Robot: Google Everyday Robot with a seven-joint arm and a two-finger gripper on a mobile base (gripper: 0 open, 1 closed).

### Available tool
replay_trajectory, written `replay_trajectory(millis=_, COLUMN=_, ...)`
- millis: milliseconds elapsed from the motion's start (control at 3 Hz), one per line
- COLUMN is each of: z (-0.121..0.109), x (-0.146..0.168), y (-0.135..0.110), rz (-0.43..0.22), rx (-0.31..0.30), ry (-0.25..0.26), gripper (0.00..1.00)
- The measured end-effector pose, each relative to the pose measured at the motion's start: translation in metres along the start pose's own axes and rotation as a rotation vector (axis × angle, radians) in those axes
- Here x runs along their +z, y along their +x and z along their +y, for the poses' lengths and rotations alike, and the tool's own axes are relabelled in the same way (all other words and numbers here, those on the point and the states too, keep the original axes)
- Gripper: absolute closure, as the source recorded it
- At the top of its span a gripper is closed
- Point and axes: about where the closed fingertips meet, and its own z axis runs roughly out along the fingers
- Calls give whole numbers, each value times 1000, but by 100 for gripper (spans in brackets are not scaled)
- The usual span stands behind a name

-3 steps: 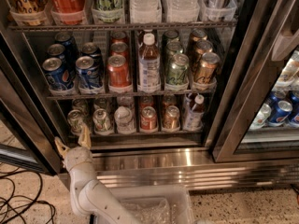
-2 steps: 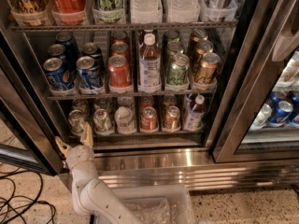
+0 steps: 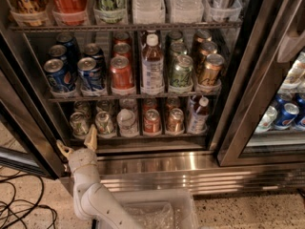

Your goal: Pick 7up can from bottom shelf of fridge

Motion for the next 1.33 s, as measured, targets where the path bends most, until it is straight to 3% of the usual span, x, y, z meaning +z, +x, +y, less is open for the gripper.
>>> replay_trajectory(millis=667, z=-1, x=-2, y=-3, rz=0, rx=0, ry=3, gripper=34)
replay_trajectory(millis=1333, z=0, x=-8, y=-6, rz=0, rx=0, ry=3, gripper=32)
